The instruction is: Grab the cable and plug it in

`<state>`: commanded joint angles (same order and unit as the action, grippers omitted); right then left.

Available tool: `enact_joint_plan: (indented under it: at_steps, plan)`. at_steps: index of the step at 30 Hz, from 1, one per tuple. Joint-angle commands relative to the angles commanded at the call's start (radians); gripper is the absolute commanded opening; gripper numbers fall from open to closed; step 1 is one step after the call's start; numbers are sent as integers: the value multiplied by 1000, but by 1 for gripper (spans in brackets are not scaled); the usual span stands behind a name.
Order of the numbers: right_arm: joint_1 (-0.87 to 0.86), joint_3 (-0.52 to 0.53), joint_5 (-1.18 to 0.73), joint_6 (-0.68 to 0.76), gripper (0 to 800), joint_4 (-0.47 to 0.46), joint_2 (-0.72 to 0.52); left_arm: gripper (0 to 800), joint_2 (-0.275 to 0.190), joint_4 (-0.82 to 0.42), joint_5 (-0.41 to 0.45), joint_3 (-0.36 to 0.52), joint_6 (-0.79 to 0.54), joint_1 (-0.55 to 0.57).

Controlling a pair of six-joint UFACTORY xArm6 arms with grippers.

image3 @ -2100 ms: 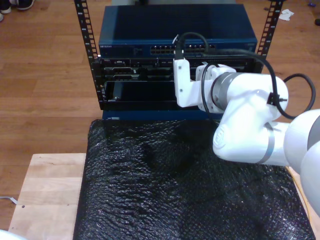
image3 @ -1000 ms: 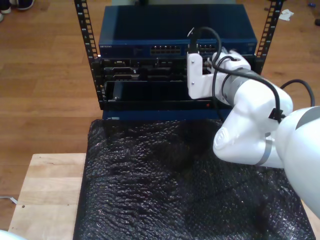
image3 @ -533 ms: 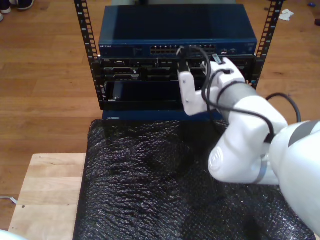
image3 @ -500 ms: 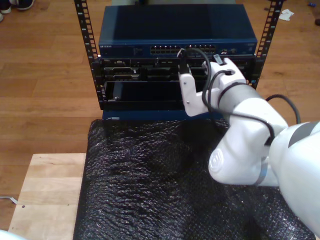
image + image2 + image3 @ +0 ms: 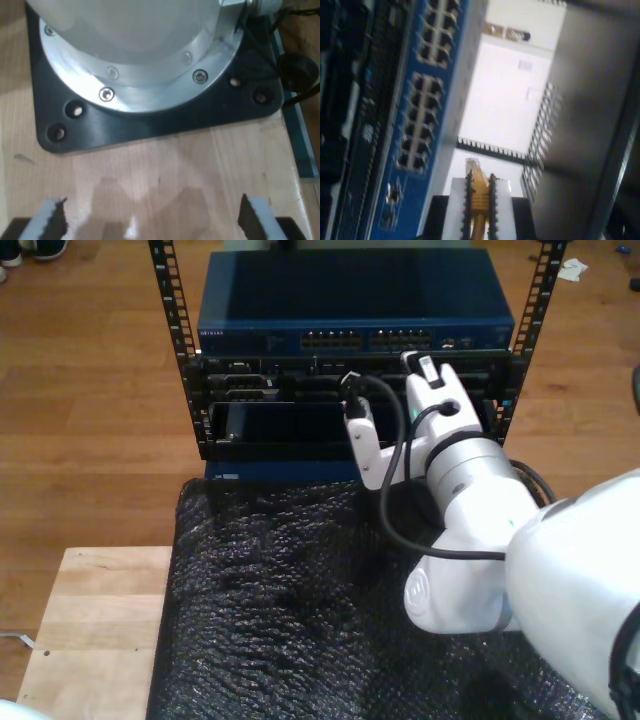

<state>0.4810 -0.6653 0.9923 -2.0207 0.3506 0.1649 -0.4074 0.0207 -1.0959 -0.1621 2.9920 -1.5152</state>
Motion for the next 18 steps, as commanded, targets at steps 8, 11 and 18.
enact_joint_plan:
  at_steps: [8,11,18]
  plan:
    - [-63,-63,-60,60,0,-46,17,800,0,0,0,0,0,2]
    - [-71,-74,-57,121,0,-49,46,800,0,0,0,0,0,0]
    - [-84,-64,-49,170,0,-46,57,800,0,0,0,0,0,0]
